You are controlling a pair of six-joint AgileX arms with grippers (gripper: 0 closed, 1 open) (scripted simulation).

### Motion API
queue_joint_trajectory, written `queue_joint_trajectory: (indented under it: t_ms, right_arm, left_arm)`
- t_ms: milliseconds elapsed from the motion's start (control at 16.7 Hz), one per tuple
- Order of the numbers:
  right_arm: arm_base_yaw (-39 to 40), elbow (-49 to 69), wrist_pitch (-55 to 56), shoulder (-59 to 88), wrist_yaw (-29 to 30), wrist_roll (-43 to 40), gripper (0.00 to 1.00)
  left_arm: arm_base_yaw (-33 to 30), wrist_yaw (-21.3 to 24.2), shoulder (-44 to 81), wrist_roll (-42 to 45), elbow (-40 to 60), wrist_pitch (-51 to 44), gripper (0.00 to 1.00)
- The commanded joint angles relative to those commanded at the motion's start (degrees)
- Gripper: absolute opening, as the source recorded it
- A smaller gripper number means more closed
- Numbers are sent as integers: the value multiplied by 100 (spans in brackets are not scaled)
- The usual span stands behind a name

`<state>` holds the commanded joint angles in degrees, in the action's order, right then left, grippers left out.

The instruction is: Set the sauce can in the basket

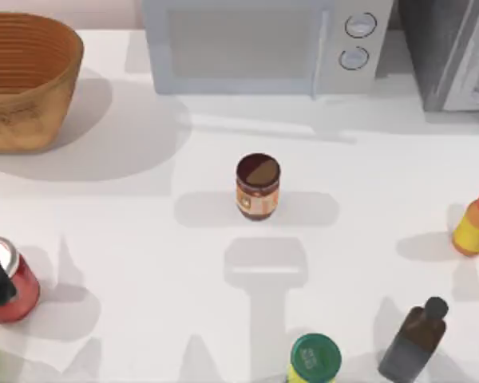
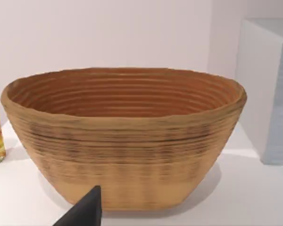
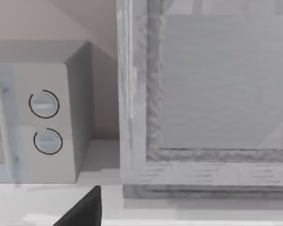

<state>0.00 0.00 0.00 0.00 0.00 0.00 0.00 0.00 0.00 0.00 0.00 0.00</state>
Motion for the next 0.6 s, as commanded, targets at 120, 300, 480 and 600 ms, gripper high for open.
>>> queue_joint_trajectory:
  t_ms: [120, 300, 480, 600]
  right_arm:
    - [0, 0, 0, 0, 0, 0, 100]
    - [0, 0, 0, 0, 0, 0, 100]
    - [0, 0, 0, 0, 0, 0, 100]
    - [0, 0, 0, 0, 0, 0, 100]
  left_arm:
    - [0, 0, 0, 0, 0, 0, 100]
    - [-88, 262, 351, 111, 220, 163, 100]
    - [-281, 894, 1246, 377, 726, 536, 100]
    - [-429, 1485, 2145, 614, 1153, 843, 100]
